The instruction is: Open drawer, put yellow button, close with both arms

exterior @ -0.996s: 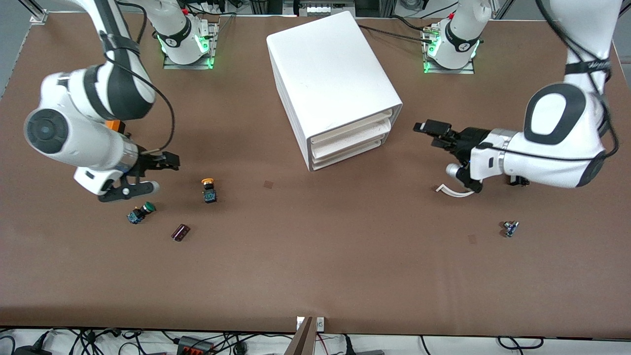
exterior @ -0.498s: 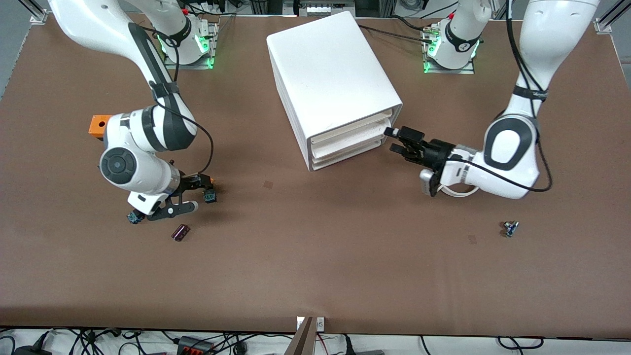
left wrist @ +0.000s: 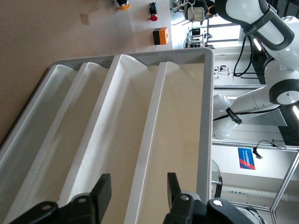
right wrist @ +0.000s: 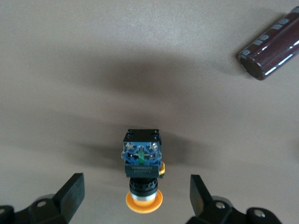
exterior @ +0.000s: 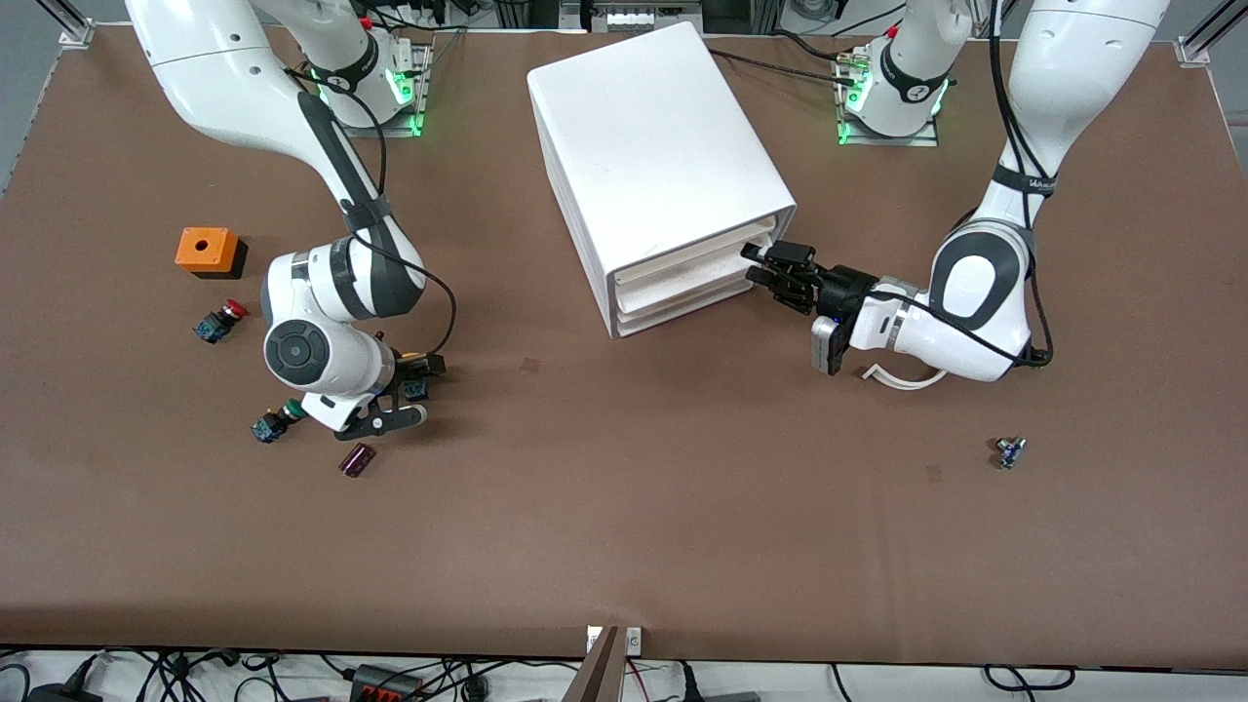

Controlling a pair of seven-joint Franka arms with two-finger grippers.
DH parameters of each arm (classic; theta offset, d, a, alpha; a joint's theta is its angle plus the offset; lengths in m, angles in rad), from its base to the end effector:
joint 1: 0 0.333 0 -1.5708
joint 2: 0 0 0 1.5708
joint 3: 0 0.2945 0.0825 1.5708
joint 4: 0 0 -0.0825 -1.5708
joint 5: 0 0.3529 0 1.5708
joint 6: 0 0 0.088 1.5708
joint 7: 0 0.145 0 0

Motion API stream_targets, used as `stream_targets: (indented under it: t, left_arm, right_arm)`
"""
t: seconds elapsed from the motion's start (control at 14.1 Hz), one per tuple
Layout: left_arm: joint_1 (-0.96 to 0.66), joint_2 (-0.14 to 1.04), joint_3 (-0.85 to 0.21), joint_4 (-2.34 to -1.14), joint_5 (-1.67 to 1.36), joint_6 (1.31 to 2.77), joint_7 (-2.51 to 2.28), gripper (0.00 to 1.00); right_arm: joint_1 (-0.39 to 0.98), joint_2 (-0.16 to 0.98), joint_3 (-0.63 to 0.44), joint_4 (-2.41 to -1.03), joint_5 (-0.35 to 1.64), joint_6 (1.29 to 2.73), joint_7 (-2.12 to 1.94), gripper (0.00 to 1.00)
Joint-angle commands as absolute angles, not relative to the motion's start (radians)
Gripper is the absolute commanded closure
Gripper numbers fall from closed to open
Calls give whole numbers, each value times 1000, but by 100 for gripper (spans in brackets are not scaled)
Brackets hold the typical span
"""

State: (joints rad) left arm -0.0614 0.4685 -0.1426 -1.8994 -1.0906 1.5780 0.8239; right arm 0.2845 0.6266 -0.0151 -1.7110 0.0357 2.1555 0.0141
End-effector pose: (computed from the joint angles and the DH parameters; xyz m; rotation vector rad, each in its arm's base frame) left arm 0.4928 -0.2293 0.2640 1.7980 -0.4859 -0.3737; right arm 0.5884 0.1655 0.1792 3.0999 0.3658 -0.2861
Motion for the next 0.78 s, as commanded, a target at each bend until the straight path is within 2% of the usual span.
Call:
stream_targets:
  t: [0.0,0.21,0.28,0.43,0.5,0.57,0.64,0.71]
  left_arm:
    - [-55,449,-181,-1966,-1143,1618,891,45]
    - [-57,448,-183,-2029,-1176,1629,963,46]
    - [-57,446,-192,-2034,-1177,1629,969,51]
    - [-52,445,-201,-2034,-1177,1628,969,68]
    - [-54,445,-201,-2034,-1177,1629,969,76]
    - [-54,445,-201,-2034,-1177,1629,969,84]
    - [-54,445,-199,-2033,-1177,1629,969,92]
    - [-52,445,-199,-2029,-1177,1629,968,95]
  right_arm:
    - [293,661,-18,-1710,48,2189,25,0]
    - [295,683,-18,-1717,48,2189,25,0]
    - [295,687,-18,-1718,48,2186,26,0]
    - [293,689,-18,-1723,49,2178,26,0]
    - [291,686,-18,-1724,49,2177,26,14]
    - [293,681,-18,-1724,49,2171,26,43]
    - [291,677,-18,-1723,51,2158,28,64]
    - [290,673,-18,-1723,49,2157,28,77]
